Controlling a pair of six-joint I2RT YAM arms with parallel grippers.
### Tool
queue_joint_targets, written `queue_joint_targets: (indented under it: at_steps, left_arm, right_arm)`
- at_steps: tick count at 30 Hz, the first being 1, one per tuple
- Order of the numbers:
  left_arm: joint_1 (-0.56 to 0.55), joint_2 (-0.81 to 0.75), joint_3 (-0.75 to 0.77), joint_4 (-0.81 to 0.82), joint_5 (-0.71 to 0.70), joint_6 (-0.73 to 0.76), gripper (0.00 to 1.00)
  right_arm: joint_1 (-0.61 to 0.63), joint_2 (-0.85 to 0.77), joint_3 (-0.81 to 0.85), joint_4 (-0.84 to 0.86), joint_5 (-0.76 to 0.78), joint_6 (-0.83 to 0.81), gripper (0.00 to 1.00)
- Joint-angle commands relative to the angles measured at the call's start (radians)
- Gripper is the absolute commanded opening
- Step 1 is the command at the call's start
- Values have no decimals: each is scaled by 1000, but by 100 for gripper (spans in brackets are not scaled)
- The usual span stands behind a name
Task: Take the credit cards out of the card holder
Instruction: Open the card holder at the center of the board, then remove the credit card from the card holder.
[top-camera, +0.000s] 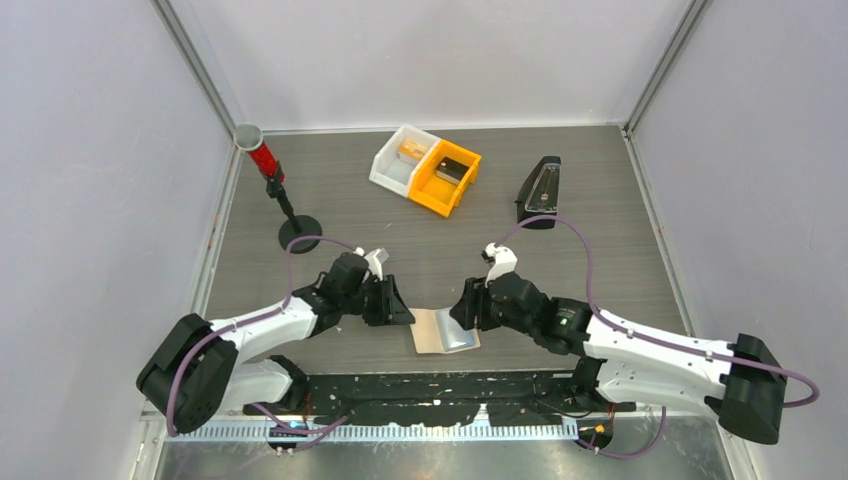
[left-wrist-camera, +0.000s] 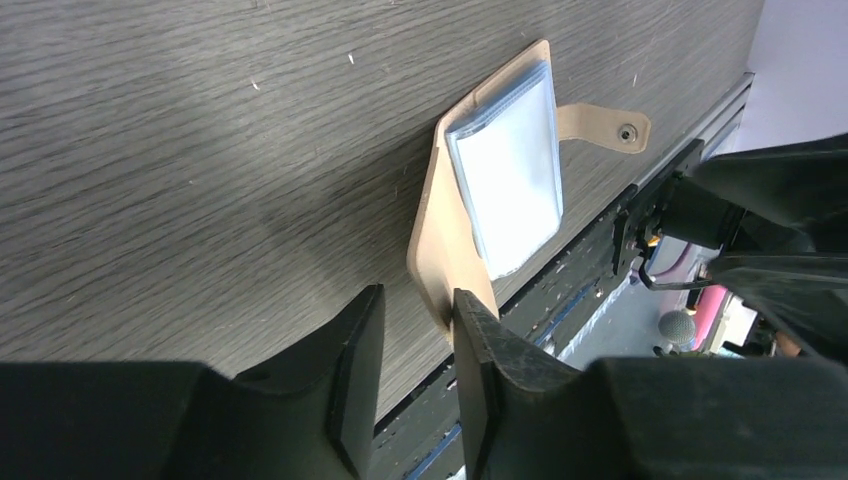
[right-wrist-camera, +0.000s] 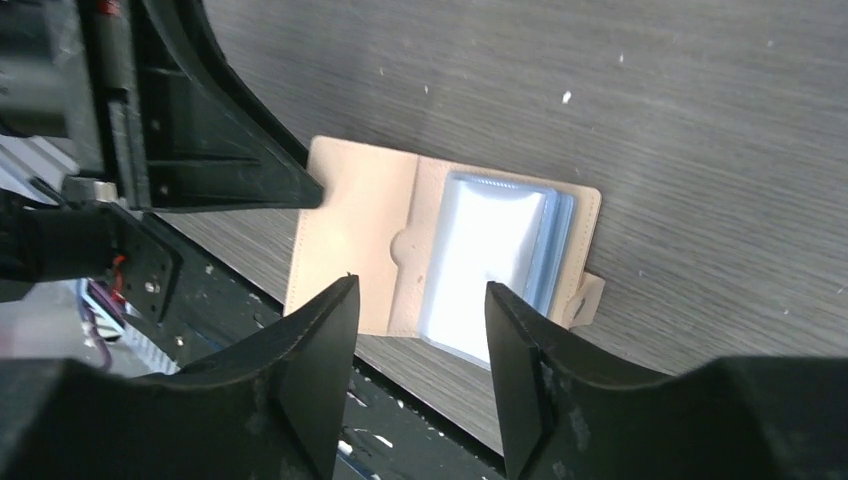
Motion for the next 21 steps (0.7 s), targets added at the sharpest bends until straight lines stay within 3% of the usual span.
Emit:
queue_joint_targets:
  at_steps: [1,3,9,21]
  left_arm:
    - [-6,23,42,76,59,-19,29]
    - [-6,29,46,71,61,-16,25]
    - [-6,26,56,54,68,1,0]
    - [-6,40,54,47,64,16,0]
  right_arm:
    - [-5,77,10,58,-40,-16,59]
    - [-17,103,-8,89,-64,-7,60]
    - [-59,165,-64,142,-113,19,60]
    - [-69,262,-105,252,-169,38,61]
